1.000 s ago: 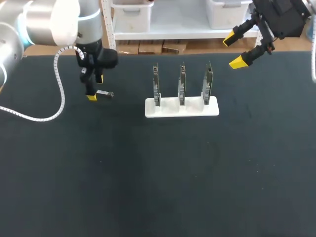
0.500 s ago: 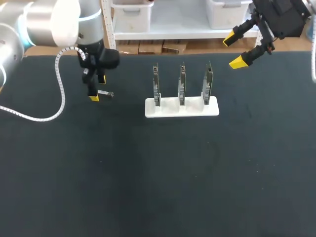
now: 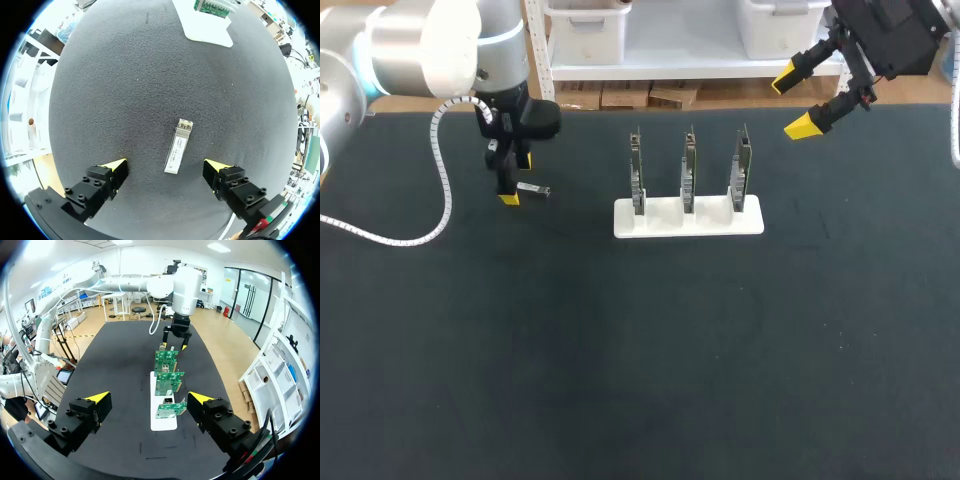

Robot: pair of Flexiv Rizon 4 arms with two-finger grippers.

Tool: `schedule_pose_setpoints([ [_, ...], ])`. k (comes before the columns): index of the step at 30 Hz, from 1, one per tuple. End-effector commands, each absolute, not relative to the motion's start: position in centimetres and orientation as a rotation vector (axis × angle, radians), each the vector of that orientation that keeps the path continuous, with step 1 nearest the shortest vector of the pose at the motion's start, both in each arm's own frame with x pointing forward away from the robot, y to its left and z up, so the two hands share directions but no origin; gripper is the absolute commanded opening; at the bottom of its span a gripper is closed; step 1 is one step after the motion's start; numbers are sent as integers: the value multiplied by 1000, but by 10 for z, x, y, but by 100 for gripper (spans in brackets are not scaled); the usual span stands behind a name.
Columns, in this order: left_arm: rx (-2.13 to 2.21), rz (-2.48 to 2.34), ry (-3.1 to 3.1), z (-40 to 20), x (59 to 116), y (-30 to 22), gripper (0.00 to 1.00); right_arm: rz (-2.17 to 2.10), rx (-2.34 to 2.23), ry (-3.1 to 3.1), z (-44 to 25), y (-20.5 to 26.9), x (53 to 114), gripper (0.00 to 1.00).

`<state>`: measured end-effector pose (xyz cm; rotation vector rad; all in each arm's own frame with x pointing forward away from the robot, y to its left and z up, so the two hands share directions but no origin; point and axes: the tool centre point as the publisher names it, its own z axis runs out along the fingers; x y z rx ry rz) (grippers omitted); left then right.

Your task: Pick up the optical module with the left hand, and insert it into the network port with the right hand.

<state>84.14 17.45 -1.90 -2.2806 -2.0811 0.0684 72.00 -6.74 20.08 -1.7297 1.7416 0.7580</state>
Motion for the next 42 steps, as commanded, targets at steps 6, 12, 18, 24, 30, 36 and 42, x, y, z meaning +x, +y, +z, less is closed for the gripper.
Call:
schedule_pose_setpoints([
  [6,-2316,80,-2071,-21,837,174,5,755,-1728,1744,201,-67,719,100],
  [12,-2297,107,-2078,-27,833,177,0,755,-1728,1744,201,-67,719,100],
  [18,-2295,121,-2068,-30,826,174,0,755,-1728,1744,201,-67,719,100],
  [24,-2315,93,-2050,-17,820,167,0,755,-1728,1744,201,-67,719,100],
  [30,-2337,89,-2105,13,815,161,0,755,-1728,1744,201,-67,719,100],
  [36,-2335,223,-2232,47,808,156,0,755,-1728,1744,201,-67,719,100],
  [42,-2356,399,-2384,84,797,147,0,755,-1728,1744,201,-67,719,100],
])
